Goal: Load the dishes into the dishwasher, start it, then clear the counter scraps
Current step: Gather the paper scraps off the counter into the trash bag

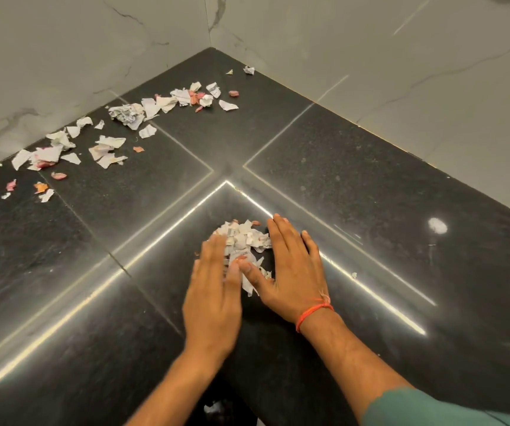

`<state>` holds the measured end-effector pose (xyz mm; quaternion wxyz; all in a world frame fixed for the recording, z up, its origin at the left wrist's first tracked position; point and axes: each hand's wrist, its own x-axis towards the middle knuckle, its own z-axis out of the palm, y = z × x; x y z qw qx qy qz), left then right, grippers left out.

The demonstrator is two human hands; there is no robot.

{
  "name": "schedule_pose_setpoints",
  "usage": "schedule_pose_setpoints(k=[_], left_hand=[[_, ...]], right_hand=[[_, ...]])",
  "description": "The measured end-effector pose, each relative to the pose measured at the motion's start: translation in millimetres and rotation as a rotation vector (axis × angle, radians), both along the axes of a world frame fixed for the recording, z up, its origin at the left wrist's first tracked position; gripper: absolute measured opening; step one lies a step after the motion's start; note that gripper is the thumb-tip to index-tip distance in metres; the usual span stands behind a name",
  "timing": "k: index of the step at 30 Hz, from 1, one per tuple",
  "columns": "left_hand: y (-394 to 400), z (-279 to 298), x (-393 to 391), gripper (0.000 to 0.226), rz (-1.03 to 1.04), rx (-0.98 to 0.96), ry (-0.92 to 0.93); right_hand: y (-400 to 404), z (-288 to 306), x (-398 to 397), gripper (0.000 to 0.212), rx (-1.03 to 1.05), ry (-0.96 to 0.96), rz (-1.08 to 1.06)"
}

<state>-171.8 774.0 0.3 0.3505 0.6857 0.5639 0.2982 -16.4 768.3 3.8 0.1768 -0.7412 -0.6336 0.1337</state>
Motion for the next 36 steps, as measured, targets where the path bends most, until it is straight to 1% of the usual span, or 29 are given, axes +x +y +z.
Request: schedule_pose_setpoints(k=[4, 7, 9, 11, 13, 14, 15, 16, 18, 20, 23, 28, 32, 36], left_hand=[[-5, 2, 33, 0.055, -0.067, 0.052, 0.074], [1, 2, 30, 0.058, -0.15, 0.103, 0.007], [10, -2, 14, 0.057, -0.089, 0.148, -0.001], [22, -6, -6, 0.057, 0.044, 0.133, 0.011], [32, -5, -15, 0.058, 0.158, 0.056, 0.029], [35, -5, -14, 0.059, 0.172, 0.033, 0.089], [37, -5, -11, 0.059, 0.159, 0.031, 0.188], [39, -6, -8, 0.06, 0.136, 0.04, 0.289], [41, -8, -5, 0.062, 0.093, 0.067, 0.383], [42, -10, -7, 0.063, 0.069, 0.078, 0.405], [43, -14, -7, 0.062, 0.063, 0.084, 0.445], [43, -12, -8, 0.063, 0.081, 0.095, 0.442], [42, -12, -6, 0.062, 0.086, 0.096, 0.427], [42, -10, -5, 0.064, 0.078, 0.094, 0.414]], right_hand=[[-3, 0, 5, 0.1, 0.064, 0.175, -0.007], [-10, 5, 10, 0.087, 0.197, 0.403, -0.04], [-23, 9, 19, 0.078, 0.291, 0.486, -0.087], [-42, 9, 39, 0.069, 0.321, 0.468, -0.179], [-55, 3, 65, 0.063, 0.273, 0.379, -0.3], [-56, -1, 74, 0.063, 0.231, 0.316, -0.357], [-52, -5, 81, 0.065, 0.184, 0.238, -0.387], [-45, -8, 83, 0.068, 0.132, 0.153, -0.373], [-25, -13, 75, 0.073, 0.054, 0.018, -0.276], [-5, -10, 63, 0.074, 0.021, -0.025, -0.178], [20, -7, 47, 0.072, -0.011, -0.051, 0.011], [57, -6, 20, 0.074, -0.03, -0.055, 0.36], [80, -3, 14, 0.078, -0.031, 0.014, 0.488], [82, -3, 20, 0.072, -0.043, -0.05, 0.67]])
